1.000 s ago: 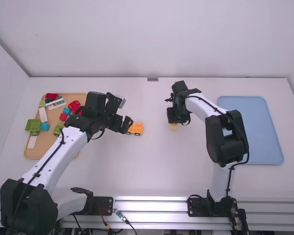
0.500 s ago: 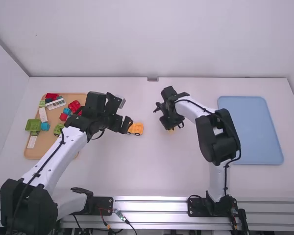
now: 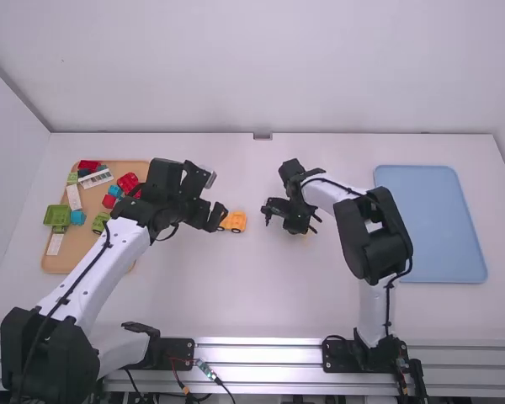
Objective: Assemble lego blocks to make yellow taxi
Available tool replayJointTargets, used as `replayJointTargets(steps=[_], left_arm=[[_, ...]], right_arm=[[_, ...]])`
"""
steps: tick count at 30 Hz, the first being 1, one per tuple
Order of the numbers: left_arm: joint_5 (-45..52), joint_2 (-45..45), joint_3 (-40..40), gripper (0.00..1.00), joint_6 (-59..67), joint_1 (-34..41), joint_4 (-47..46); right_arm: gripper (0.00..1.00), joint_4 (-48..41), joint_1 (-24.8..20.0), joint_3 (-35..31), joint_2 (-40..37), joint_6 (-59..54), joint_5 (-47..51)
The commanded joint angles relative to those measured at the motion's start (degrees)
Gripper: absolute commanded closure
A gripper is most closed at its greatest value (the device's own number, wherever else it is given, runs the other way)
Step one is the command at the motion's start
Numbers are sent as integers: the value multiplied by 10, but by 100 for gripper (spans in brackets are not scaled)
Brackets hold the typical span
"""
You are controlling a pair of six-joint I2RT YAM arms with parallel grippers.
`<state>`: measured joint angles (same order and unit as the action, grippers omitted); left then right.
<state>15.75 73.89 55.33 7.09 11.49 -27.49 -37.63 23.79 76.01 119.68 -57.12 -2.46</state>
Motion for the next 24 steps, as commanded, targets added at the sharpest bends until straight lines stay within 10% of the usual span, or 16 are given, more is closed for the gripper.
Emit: replayJointTargets(steps=[1, 6, 9, 10, 24], left_arm=[[-5, -9, -3, 1, 7, 2, 0], [-10, -9, -3, 1, 7, 2, 1], [-23, -9, -3, 1, 3, 2, -1], [-31, -9, -3, 1, 3, 2, -4], [-97, -9, -3, 1, 76, 2, 21]], right_arm=[[100, 2, -7, -10, 9, -57, 11], [100, 11, -9, -11, 9, -74, 12], [78, 15, -11, -12, 9, -74, 15], [1, 19, -13, -12, 9, -70, 14], [1, -49, 7, 40, -86, -12, -20]])
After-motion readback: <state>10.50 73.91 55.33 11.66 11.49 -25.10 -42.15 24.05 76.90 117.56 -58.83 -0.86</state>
